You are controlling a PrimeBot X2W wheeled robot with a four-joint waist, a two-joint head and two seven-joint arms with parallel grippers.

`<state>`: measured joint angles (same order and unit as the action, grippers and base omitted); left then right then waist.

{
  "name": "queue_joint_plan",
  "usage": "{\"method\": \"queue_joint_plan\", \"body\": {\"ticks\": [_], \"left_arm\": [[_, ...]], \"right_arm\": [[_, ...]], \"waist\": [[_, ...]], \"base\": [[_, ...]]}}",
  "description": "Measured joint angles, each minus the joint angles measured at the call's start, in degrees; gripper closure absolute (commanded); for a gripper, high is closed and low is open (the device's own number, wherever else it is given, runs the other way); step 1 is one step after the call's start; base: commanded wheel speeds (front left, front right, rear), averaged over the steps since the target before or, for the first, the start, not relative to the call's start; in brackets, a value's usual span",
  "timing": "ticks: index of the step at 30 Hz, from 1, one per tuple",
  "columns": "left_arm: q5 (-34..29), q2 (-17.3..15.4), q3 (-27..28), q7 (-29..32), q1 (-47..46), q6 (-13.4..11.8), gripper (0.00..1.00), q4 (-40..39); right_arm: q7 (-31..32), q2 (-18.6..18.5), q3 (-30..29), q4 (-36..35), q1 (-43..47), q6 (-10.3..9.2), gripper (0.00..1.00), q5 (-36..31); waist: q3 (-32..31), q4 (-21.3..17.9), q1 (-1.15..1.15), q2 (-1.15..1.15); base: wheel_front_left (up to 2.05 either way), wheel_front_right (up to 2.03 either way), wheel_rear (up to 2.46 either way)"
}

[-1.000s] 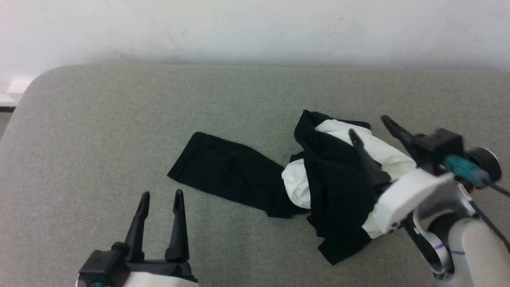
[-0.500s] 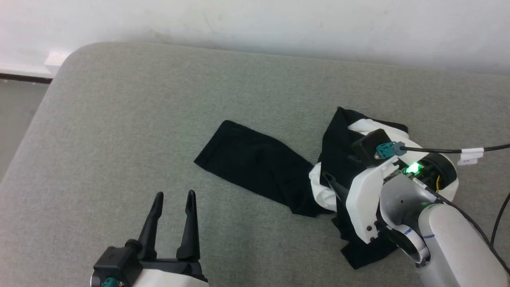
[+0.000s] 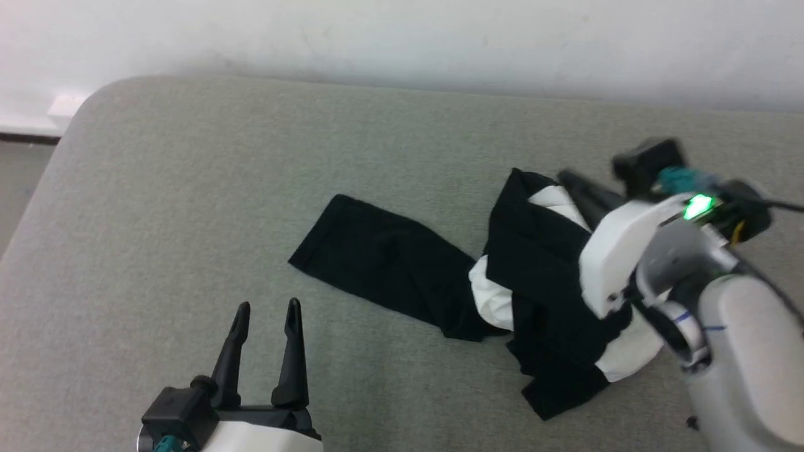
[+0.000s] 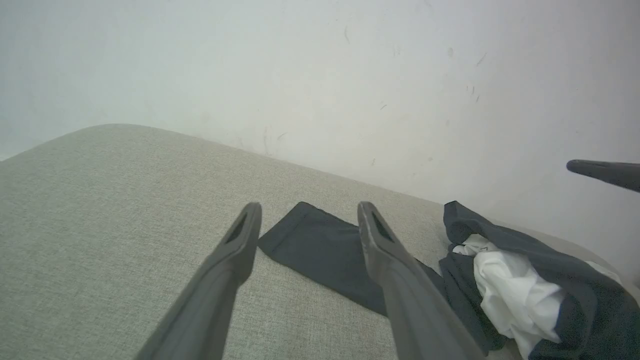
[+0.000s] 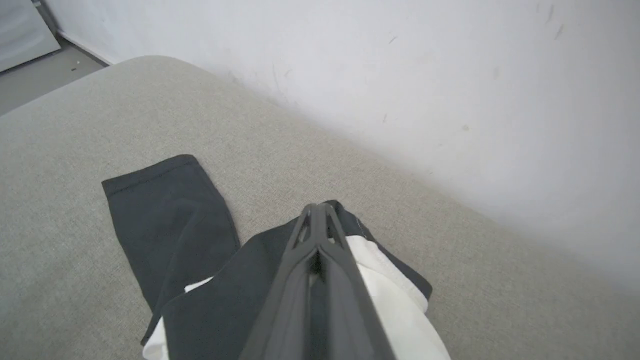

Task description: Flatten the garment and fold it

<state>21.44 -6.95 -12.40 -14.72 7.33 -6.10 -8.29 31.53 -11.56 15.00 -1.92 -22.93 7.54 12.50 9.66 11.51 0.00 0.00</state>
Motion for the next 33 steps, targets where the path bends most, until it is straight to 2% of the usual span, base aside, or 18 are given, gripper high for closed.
{"method": "queue_joint_plan", "body": {"ticks": [5, 6, 8, 9, 13, 18, 25, 33], "left_arm": [[-0.29, -0.04, 0.75, 0.00, 0.02, 0.02, 0.00, -0.19], [-0.29, -0.04, 0.86, -0.01, 0.03, 0.02, 0.00, -0.33], [-0.30, -0.05, 0.86, -0.01, 0.03, 0.02, 0.00, -0.57], [-0.31, -0.04, 0.74, -0.01, 0.03, 0.02, 0.00, -0.64], [-0.32, 0.10, 0.38, 0.00, 0.01, 0.09, 0.00, -0.67], [-0.31, 0.35, 0.36, -0.01, 0.00, 0.49, 0.00, -0.35], [-0.30, 1.07, -0.05, -0.01, -0.49, 1.00, 0.00, 0.02], [-0.21, 2.10, -0.08, -0.01, -0.89, 1.53, 0.00, 0.93]], "right_arm": [[-0.94, -1.13, -3.64, -3.86, -0.82, 0.00, 1.00, -0.42], [-0.86, -1.29, -4.21, -4.93, -0.70, 0.00, 0.96, -0.42], [-0.88, -1.23, -5.91, -7.38, -0.01, 0.00, 0.41, -0.43], [-1.03, -1.26, -6.62, -8.71, 0.59, 0.00, 0.00, -0.44], [-2.20, -0.55, -8.91, -11.70, 3.94, 0.00, 0.00, -0.43], [-1.59, -0.26, -5.39, -12.06, 5.43, 0.00, 0.00, -0.01], [6.56, -1.68, 2.41, -7.51, 5.34, 0.00, 0.00, 2.25], [14.68, -3.21, 4.66, -1.04, 3.11, 0.00, 0.00, 1.57]], "waist": [[-1.23, -2.31, 0.00, 0.00], [-1.44, -2.74, 0.00, 0.00], [-1.73, -3.53, -0.01, 0.00], [-1.76, -3.83, -0.01, 0.00], [-1.13, -3.92, 0.00, 0.00], [-0.72, -3.01, 0.00, 0.00], [-0.11, -0.61, 0.00, 0.00], [1.79, 2.82, 0.00, 0.00]], "base": [[0.00, 0.00, 0.00], [0.00, 0.00, 0.00], [0.00, 0.00, 0.00], [0.00, 0.00, 0.00], [0.00, 0.00, 0.00], [0.00, 0.00, 0.00], [0.00, 0.00, 0.00], [0.00, 0.00, 0.00]]}}
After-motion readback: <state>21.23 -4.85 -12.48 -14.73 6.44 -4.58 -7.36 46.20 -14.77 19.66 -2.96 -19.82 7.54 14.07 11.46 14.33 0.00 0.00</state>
